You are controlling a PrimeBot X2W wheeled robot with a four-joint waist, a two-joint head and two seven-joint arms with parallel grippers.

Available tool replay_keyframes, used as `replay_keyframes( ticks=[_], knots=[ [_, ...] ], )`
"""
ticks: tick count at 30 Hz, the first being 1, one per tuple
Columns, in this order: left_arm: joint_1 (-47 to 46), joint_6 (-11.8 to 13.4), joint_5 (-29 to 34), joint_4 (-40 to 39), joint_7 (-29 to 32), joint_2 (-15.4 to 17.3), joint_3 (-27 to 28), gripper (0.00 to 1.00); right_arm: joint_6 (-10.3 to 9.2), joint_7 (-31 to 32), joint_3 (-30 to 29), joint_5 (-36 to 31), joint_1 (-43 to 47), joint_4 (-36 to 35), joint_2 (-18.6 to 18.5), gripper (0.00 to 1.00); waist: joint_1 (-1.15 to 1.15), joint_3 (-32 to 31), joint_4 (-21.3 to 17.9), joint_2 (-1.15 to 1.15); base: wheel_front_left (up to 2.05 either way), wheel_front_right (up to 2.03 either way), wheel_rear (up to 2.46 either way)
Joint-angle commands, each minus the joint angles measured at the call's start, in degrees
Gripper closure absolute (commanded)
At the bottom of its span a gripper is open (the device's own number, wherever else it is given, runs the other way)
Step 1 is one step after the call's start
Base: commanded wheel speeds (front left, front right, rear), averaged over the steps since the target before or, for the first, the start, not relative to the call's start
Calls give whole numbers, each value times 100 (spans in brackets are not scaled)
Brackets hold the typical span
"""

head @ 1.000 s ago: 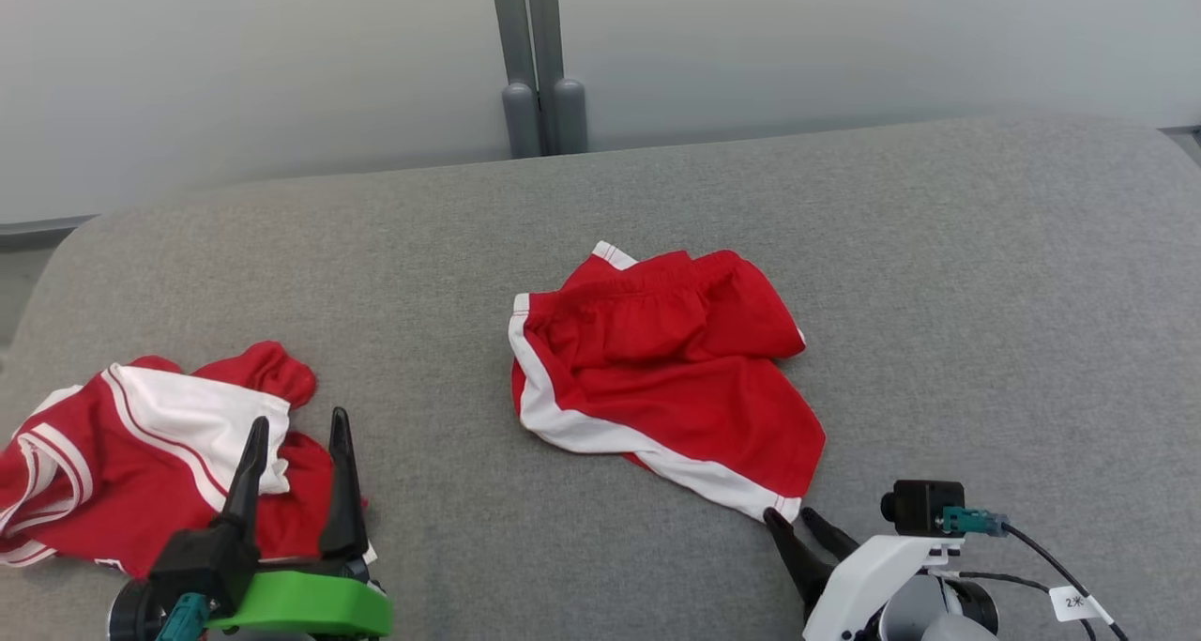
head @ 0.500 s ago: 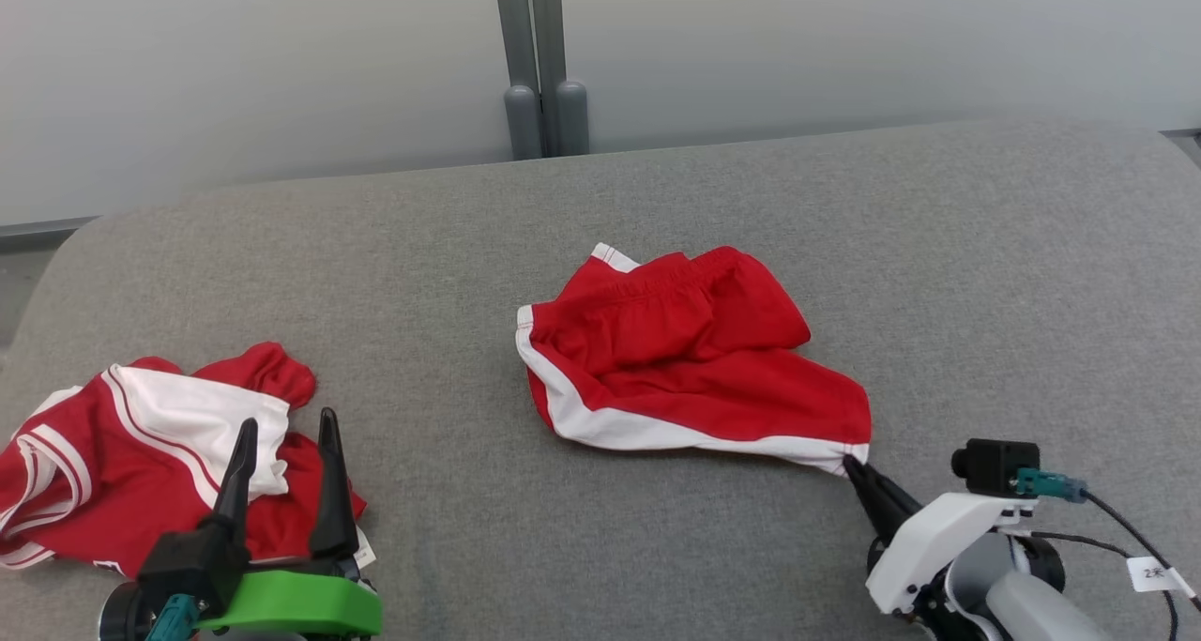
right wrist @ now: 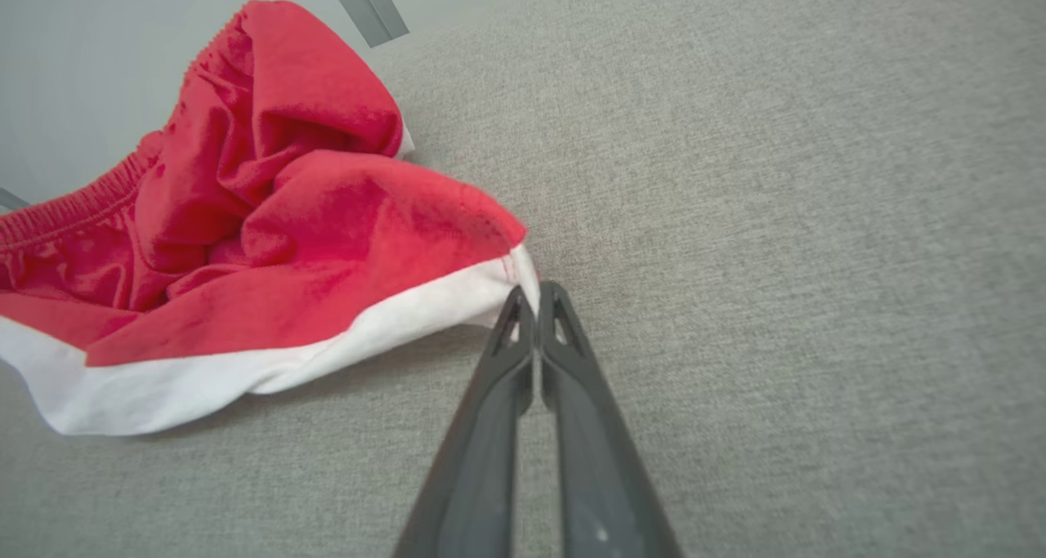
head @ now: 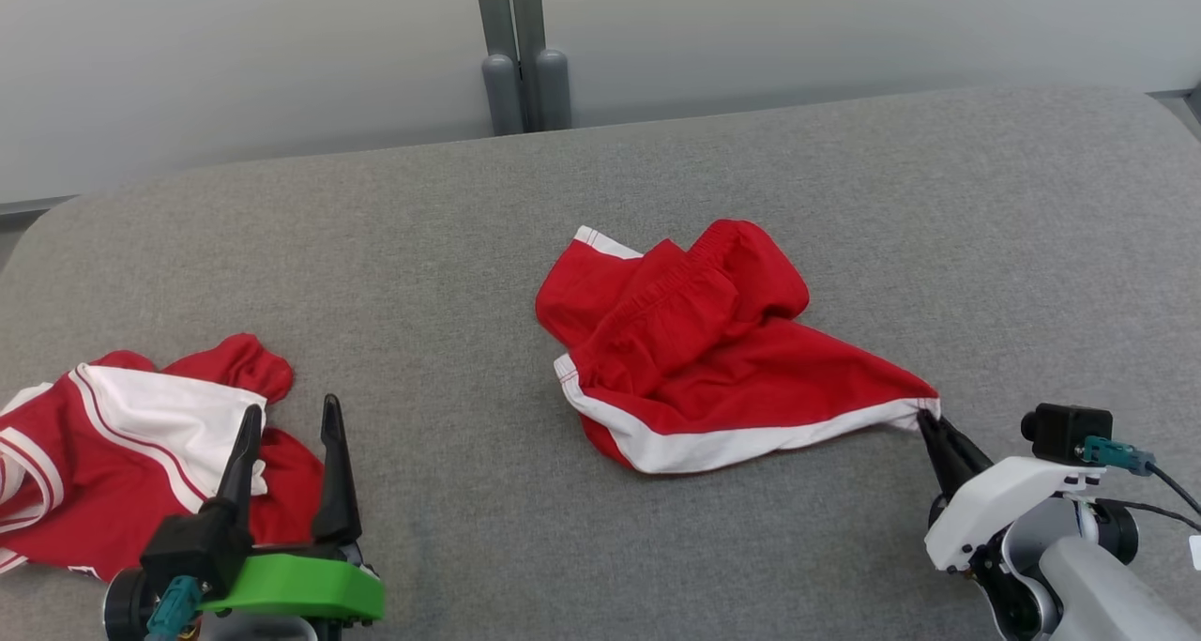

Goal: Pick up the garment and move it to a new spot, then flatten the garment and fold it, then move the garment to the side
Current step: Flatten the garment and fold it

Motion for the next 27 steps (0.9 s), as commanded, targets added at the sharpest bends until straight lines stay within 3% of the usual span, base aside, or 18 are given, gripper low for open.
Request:
replay_keyframes(
  ticks=[1,8,15,22,27],
  knots=[
    [-76,-27,16,24,-19,7,40,0,0,-61,-25,-32,-63,54,16,0,0,8,-12,0,0,0,0],
    [-75,14,28,36,-19,6,85,0,0,-355,-256,-109,136,-179,-16,0,0,-109,-34,0,0,0,0],
    [13,9,81,-63,-19,7,128,0,1,-540,-538,-554,387,-1116,105,0,0,-242,-91,0,0,0,0],
    [157,88,-91,-161,-17,7,13,0,0,-542,-1407,-1475,931,-2236,659,0,0,-342,-89,0,0,0,0],
    [238,152,-248,-96,-12,8,-203,0,1,-543,-1576,-1871,1341,-2521,901,0,0,-366,-72,0,0,0,0]
  ],
)
